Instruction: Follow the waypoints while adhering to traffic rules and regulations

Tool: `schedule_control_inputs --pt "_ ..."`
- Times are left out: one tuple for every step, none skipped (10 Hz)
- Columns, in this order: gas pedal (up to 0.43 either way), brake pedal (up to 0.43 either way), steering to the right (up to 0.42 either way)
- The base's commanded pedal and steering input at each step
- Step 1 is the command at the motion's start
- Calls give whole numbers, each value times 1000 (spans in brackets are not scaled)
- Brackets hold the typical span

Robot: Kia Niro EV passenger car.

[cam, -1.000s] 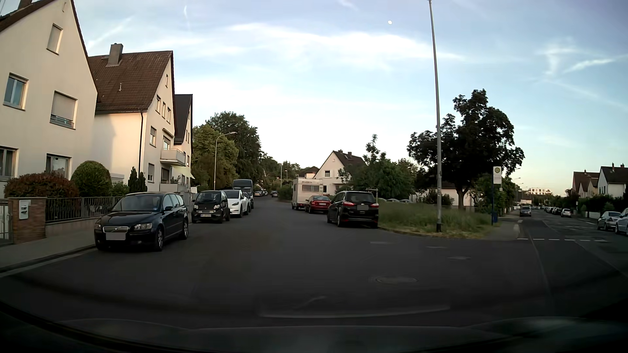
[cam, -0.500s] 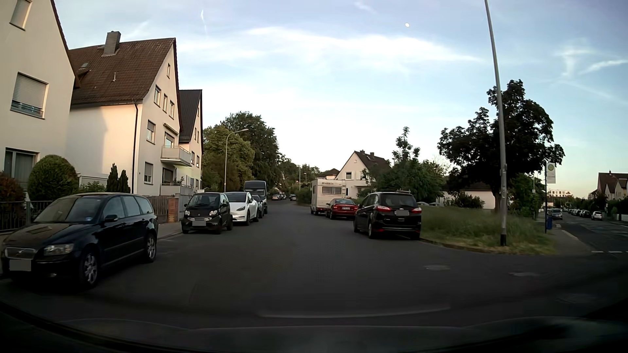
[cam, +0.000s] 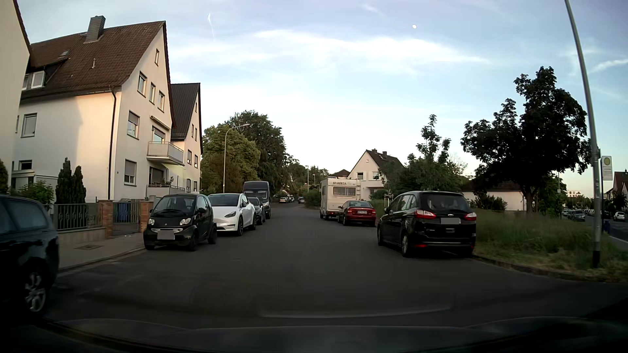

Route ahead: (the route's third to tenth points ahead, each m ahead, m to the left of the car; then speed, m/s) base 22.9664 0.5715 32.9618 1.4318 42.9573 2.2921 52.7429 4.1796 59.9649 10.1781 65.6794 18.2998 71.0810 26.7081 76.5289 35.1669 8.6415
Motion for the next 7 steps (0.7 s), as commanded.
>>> schedule_control_inputs --pt "0 0 -11" --pt "0 0 -10" --pt "0 0 -10" --pt "0 0 -10" --pt "0 0 -10" --pt "0 0 -11" --pt "0 0 -11"
